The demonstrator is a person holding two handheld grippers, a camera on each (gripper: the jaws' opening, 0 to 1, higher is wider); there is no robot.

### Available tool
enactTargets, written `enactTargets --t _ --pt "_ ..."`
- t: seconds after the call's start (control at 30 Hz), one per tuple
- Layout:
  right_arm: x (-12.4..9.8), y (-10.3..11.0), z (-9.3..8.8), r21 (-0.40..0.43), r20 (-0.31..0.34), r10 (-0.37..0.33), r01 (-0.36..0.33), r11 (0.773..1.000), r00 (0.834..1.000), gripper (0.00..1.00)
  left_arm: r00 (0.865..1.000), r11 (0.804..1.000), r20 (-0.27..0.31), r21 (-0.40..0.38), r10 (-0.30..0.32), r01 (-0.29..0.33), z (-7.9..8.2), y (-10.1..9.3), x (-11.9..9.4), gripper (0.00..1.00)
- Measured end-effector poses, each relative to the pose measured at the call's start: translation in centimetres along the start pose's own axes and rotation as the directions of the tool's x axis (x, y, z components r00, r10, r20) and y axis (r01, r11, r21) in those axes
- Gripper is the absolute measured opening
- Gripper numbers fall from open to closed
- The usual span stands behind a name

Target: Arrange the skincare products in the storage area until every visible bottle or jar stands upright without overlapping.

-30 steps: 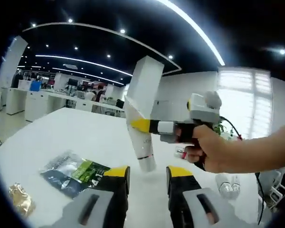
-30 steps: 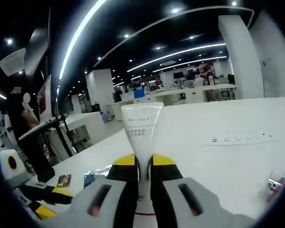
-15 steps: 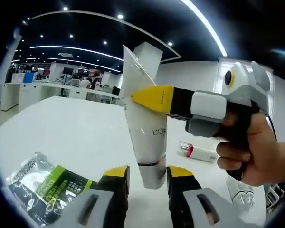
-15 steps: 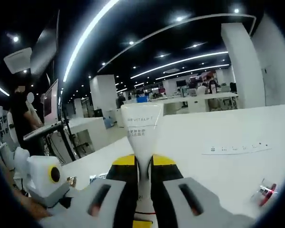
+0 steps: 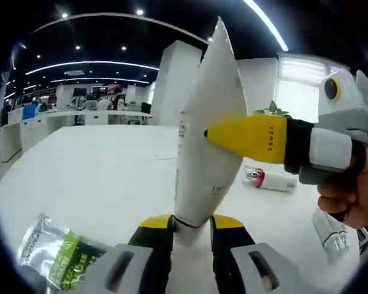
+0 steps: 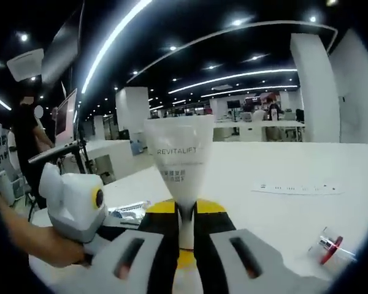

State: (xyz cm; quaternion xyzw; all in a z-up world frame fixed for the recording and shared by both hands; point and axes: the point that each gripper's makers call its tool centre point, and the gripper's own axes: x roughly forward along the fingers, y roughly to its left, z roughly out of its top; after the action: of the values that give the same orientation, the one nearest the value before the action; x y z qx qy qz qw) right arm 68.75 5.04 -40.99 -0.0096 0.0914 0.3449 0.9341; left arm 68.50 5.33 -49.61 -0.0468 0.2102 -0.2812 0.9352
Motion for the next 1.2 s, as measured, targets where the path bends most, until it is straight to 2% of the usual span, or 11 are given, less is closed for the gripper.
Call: enactTargets --t 0.03,0.17,0.3,0.47,0.57,0.67,0.8,0.87,1.0,1.13,1.2 --pt "0.0 0.0 -0.2 -0.03 -0.001 -0.008 0.008 1.0 1.0 0.04 1.0 1.0 -0.004 0.001 0.002 -0.002 0.0 0.2 0.2 0.24" --pt "0.0 -0.6 -0.4 -0.023 -0.004 -0.044 0.043 0.999 0.999 0.03 1.0 1.0 -0.013 -0.03 -0.006 0.006 -0.4 0.0 0.5 0.27" --pt "0.1 -1.2 -0.7 -0.024 -0.005 -0.066 0.066 0.998 0.998 0.03 1.0 0.999 -0.015 -0.038 0.012 -0.012 -1.1 0.2 -0.5 0.32" --pt "0.4 -2.4 -0.6 -0.018 0.021 -0.129 0.129 0.991 0.991 0.03 0.999 0.997 0.023 -0.069 0.028 -0.026 -1.8 -0.2 -3.3 0.36" --pt "0.7 -3.3 -0.6 -0.007 0.036 -0.165 0.165 0.986 0.986 0.03 0.998 0.999 0.051 -0.046 0.031 -0.028 -2.7 -1.6 -6.6 0.36" --pt "1.0 -4.3 -0.4 0.013 0.054 -0.217 0.216 0.976 0.975 0.03 0.996 0.999 0.088 -0.052 0.02 -0.015 -3.4 -3.2 -9.4 0.36" --pt "0.6 -5.6 -0.4 0.033 0.086 -0.311 0.31 0.95 0.946 0.03 0.99 0.994 0.14 -0.109 0.011 0.005 -4.6 -5.3 -13.1 0.35" --pt "0.2 -5.6 -0.4 0.032 0.104 -0.341 0.34 0.94 0.934 0.03 0.99 0.992 0.138 -0.125 0.028 -0.011 -5.4 -5.3 -14.2 0.35" --pt "0.3 -5.3 -0.4 -0.005 0.117 -0.357 0.36 0.933 0.927 0.04 0.989 0.989 0.141 -0.147 0.043 -0.022 -6.7 -5.3 -15.4 0.35" --pt "0.5 -5.4 -0.4 0.007 0.109 -0.37 0.371 0.929 0.923 0.06 0.99 0.99 0.138 -0.141 0.041 -0.021 -7.4 -5.6 -16.0 0.33" --pt "0.5 -5.4 -0.4 -0.026 0.112 -0.378 0.383 0.923 0.919 0.06 0.991 0.992 0.132 -0.127 0.035 -0.018 -7.9 -5.8 -16.2 0.33"
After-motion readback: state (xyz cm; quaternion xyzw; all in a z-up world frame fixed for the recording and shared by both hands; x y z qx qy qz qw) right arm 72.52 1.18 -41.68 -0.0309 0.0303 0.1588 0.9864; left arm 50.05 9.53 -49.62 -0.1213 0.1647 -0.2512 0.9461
